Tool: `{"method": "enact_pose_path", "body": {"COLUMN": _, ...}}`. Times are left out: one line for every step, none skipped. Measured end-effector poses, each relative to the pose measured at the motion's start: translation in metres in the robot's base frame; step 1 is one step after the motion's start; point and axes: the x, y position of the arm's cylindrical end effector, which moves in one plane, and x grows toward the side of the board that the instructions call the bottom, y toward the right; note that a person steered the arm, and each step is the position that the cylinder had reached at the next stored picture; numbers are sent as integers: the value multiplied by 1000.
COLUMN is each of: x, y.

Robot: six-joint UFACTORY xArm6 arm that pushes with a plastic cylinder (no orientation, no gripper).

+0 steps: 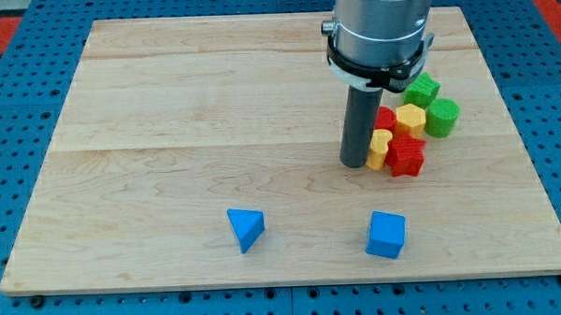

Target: Push the red star close bottom to the red circle

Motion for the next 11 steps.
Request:
{"method": "enact_pose_path", "body": {"x": -13, "y": 7}}
{"method": "enact_pose_path", "body": {"x": -30, "y": 16}}
{"method": "enact_pose_path", "body": {"x": -47, "y": 21}}
{"method": "enact_pose_path", "body": {"x": -30, "y": -8}}
{"method": "enact_pose_path", "body": {"x": 28, "y": 25}}
{"method": "enact_pose_path", "body": {"x": 49, "y": 52}}
{"method": "enact_pose_path", "body": {"x": 44, "y": 94}}
{"method": "enact_pose_path", "body": {"x": 32, "y": 83}}
{"method": "enact_pose_path", "body": {"x": 20, "y": 73}}
{"method": "enact_pose_path", "body": {"x": 5, "y": 73}}
{"method": "enact_pose_path", "body": {"x": -11, "y": 73}}
